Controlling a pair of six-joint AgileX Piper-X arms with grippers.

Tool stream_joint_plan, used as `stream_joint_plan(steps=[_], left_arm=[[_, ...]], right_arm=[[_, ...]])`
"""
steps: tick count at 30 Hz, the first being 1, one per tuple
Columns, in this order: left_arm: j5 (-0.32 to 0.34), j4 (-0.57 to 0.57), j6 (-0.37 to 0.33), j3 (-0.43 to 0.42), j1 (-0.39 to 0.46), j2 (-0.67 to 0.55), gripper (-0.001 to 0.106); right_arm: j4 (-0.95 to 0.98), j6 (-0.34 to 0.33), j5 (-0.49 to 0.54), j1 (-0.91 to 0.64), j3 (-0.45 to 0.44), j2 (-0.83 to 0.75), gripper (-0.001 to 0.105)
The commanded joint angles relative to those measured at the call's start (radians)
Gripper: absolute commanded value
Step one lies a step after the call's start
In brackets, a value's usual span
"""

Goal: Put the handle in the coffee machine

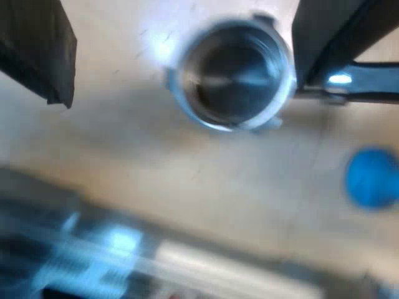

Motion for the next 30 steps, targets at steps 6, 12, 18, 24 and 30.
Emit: stream_joint_plan(steps=[6, 12, 18, 24, 30], left_arm=[[0.061, 0.016, 0.012, -0.010, 0.156, 0.001, 0.000], [0.098, 0.018, 0.017, -0.018, 0.266, 0.001, 0.000], [0.097, 0.002, 0.042, -0.047, 0.321, 0.001, 0.000], [0.121, -0.028, 0.042, -0.061, 0.321, 0.033, 0.000], [0.184, -0.079, 0.042, -0.068, 0.404, 0.100, 0.000]], right_arm=[[-0.139, 0.032, 0.220, 0.148, 0.024, -0.007, 0.073], [-0.374, 0.037, 0.333, 0.238, 0.123, -0.007, 0.072], [-0.611, 0.015, 0.380, 0.270, 0.215, -0.005, 0.072], [-0.676, -0.047, 0.385, 0.270, 0.227, -0.002, 0.072], [-0.714, -0.040, 0.383, 0.270, 0.227, 0.006, 0.073]])
